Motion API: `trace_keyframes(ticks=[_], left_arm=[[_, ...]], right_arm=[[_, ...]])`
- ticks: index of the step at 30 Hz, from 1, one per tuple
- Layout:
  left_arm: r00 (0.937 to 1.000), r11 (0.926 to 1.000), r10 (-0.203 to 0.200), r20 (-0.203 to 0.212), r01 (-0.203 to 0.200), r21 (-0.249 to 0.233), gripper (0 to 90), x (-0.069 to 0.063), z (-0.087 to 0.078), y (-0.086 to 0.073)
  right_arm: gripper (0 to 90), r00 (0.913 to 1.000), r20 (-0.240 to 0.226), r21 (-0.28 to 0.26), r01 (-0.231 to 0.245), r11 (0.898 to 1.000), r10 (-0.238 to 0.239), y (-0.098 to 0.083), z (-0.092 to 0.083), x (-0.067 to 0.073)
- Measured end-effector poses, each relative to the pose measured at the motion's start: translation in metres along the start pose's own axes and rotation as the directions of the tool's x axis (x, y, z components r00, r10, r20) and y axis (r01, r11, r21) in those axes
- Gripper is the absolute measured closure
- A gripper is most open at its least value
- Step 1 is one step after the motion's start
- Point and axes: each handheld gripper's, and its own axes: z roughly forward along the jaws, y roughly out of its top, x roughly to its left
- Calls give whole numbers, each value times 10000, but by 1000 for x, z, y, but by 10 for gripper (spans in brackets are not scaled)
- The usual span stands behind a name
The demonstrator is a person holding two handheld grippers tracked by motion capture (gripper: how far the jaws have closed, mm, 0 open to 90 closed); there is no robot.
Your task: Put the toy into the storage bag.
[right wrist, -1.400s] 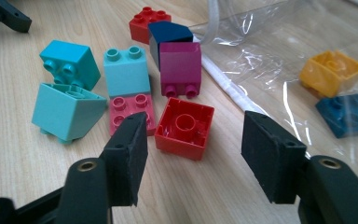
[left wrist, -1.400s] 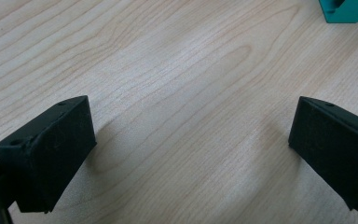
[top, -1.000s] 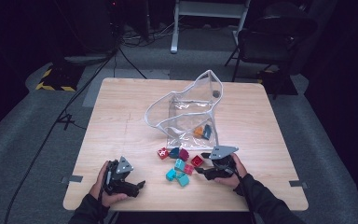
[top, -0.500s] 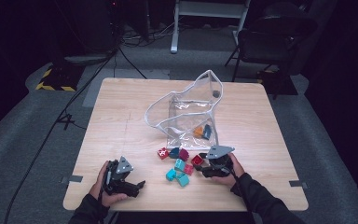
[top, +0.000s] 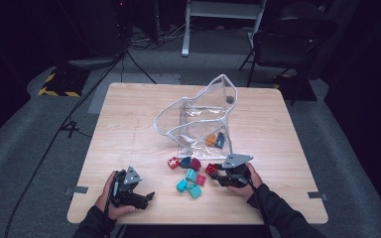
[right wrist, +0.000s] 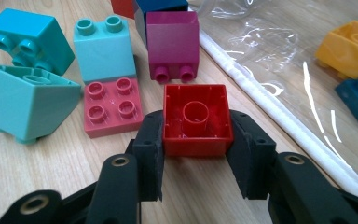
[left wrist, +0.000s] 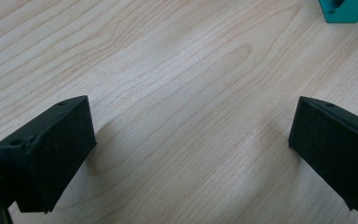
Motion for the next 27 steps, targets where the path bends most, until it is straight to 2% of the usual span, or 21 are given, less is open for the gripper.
trace_keyframes(ticks=[11, 16, 27], left_arm=[[10000, 10000, -3, 2, 3, -1, 6, 0, 0, 0], [10000, 10000, -1, 1, 1, -2, 6, 0, 0, 0], [10000, 10000, 0, -1, 0, 0, 6, 0, 0, 0]], right_arm=[[595, 9998, 171, -544, -72, 9985, 82, -2, -25, -6], [595, 9991, 384, -828, -167, 9964, 199, 0, -37, -10], [596, 9965, 708, -1513, -322, 9880, 433, 8, -60, -18]])
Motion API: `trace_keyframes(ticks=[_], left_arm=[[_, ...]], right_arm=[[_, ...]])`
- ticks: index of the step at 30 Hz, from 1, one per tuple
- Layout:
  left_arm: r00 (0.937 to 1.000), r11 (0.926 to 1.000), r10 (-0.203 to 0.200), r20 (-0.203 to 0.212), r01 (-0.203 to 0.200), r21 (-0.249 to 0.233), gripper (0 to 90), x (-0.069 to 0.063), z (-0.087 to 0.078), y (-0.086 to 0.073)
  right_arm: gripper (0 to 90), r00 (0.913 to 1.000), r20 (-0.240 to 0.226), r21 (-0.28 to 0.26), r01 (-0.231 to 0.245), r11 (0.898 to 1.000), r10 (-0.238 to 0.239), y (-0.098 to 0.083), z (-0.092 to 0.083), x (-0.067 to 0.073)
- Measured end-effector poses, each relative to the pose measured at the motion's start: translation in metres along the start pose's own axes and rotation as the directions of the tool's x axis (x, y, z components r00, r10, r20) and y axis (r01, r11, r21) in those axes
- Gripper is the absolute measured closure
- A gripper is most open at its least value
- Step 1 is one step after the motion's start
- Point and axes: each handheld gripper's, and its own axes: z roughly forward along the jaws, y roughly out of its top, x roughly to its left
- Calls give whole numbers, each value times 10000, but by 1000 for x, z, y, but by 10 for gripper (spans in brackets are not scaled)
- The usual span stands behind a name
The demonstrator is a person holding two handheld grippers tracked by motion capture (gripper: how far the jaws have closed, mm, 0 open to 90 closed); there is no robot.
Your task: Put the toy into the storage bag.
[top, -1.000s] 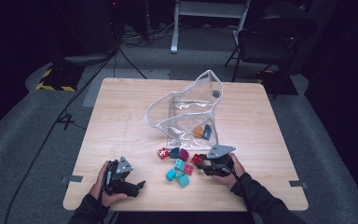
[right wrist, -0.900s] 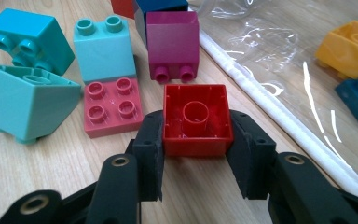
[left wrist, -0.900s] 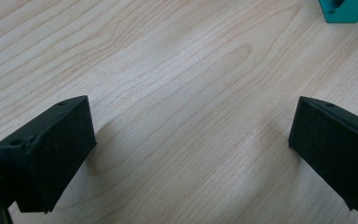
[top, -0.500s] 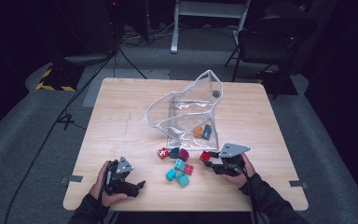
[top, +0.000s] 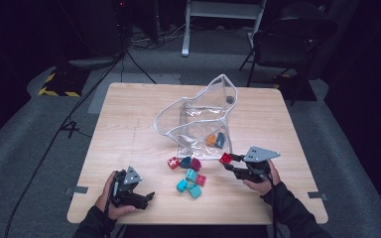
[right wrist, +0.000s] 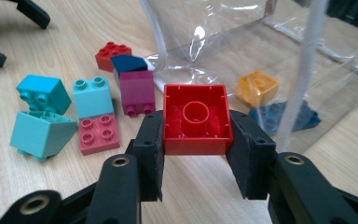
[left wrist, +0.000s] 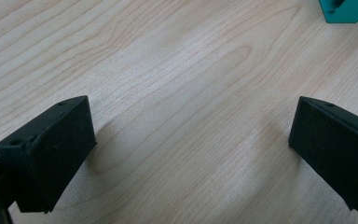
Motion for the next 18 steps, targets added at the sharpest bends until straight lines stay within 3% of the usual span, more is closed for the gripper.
trace_keyframes(ticks=[18], left_arm=[[10000, 10000, 2, 0, -2, -2, 6, 0, 0, 0]], right_arm=[[596, 9984, 541, -1051, -105, 9944, 163, 21, -33, -16]])
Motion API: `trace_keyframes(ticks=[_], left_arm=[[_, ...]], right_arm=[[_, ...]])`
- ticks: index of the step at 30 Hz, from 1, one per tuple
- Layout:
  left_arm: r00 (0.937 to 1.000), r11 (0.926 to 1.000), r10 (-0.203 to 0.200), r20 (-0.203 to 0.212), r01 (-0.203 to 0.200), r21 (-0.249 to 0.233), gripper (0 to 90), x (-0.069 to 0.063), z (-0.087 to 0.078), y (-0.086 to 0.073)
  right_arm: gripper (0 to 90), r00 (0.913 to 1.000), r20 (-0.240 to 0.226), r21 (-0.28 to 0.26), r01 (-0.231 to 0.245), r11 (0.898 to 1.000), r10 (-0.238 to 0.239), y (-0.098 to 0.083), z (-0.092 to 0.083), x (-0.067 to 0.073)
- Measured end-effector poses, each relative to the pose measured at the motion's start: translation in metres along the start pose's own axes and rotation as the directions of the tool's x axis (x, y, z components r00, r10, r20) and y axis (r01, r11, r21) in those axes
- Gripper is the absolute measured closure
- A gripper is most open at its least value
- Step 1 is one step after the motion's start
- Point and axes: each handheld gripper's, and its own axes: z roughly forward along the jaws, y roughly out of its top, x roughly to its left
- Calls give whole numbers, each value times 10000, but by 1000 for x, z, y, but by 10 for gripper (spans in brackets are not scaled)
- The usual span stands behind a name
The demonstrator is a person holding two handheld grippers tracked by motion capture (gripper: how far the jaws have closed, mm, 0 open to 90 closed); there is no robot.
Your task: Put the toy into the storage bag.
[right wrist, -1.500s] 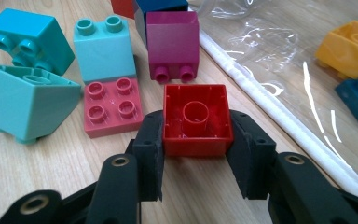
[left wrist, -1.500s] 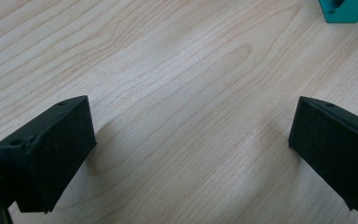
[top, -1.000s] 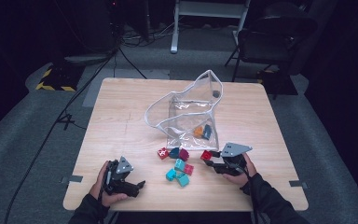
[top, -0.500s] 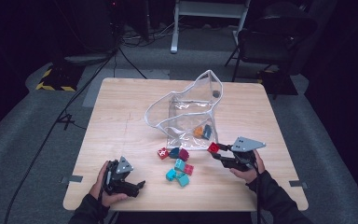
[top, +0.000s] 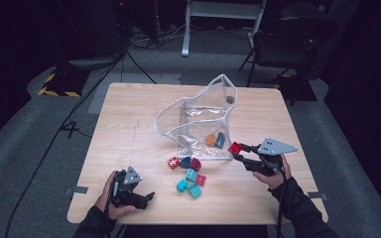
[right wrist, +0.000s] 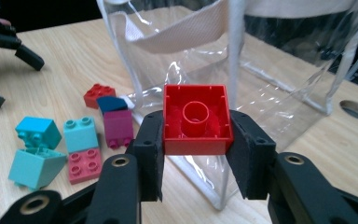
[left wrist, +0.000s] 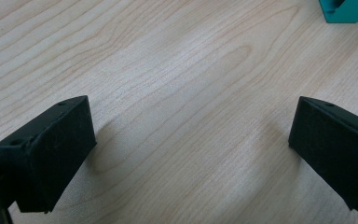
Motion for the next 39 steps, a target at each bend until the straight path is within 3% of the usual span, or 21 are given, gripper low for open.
trace_keyframes(ticks=[24, 39], left_arm=[[10000, 10000, -4, 1, 4, -2, 6, 0, 0, 0], [10000, 10000, -5, 3, 5, 0, 6, 0, 0, 0]], right_arm=[[595, 9982, 597, -978, 140, 9951, -81, 39, -28, -17], [596, 9947, 982, -1586, 466, 9862, -312, 77, -37, -28]])
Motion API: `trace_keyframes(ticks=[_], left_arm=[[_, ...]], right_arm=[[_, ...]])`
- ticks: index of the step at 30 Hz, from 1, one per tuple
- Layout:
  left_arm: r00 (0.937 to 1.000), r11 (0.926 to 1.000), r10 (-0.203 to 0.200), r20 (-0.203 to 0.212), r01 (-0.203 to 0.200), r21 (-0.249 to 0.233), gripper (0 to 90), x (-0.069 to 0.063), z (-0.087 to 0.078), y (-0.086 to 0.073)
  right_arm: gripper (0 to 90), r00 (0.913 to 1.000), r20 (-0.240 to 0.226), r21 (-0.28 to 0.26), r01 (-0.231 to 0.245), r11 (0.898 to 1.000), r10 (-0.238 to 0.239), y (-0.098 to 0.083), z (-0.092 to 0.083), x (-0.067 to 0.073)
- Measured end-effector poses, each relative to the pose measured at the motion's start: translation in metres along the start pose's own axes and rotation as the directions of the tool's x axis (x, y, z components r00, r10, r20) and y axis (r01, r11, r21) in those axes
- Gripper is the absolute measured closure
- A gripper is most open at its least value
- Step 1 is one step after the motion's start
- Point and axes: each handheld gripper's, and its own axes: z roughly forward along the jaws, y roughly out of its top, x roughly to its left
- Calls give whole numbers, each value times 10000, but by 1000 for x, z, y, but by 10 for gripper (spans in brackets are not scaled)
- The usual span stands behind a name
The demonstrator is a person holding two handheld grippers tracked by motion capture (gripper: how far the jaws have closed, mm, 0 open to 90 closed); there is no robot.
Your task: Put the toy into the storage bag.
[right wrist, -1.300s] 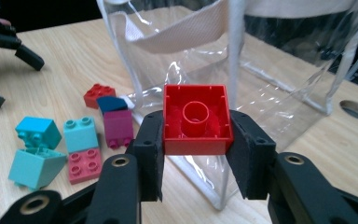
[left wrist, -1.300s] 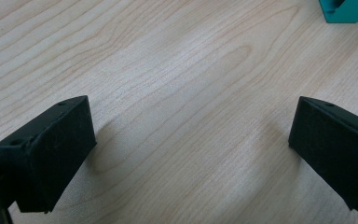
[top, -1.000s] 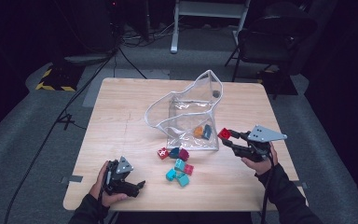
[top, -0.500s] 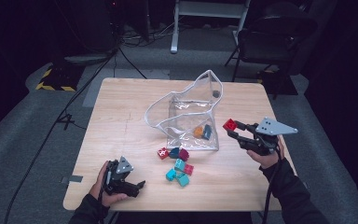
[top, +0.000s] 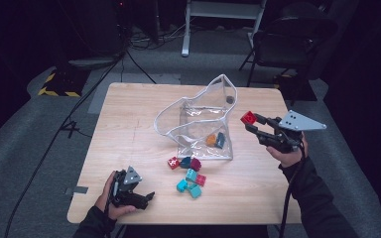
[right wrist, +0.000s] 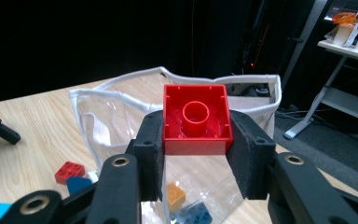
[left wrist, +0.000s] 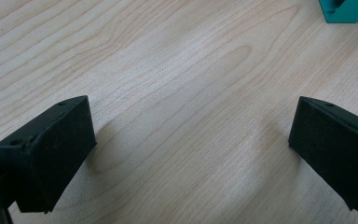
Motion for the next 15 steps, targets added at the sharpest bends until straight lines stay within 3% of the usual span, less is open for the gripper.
trace_keyframes(ticks=[15], left_arm=[[10000, 10000, 0, -2, 0, -1, 6, 0, 0, 0]], right_arm=[[596, 9999, -47, -211, 94, 9997, -95, 19, 12, 0]])
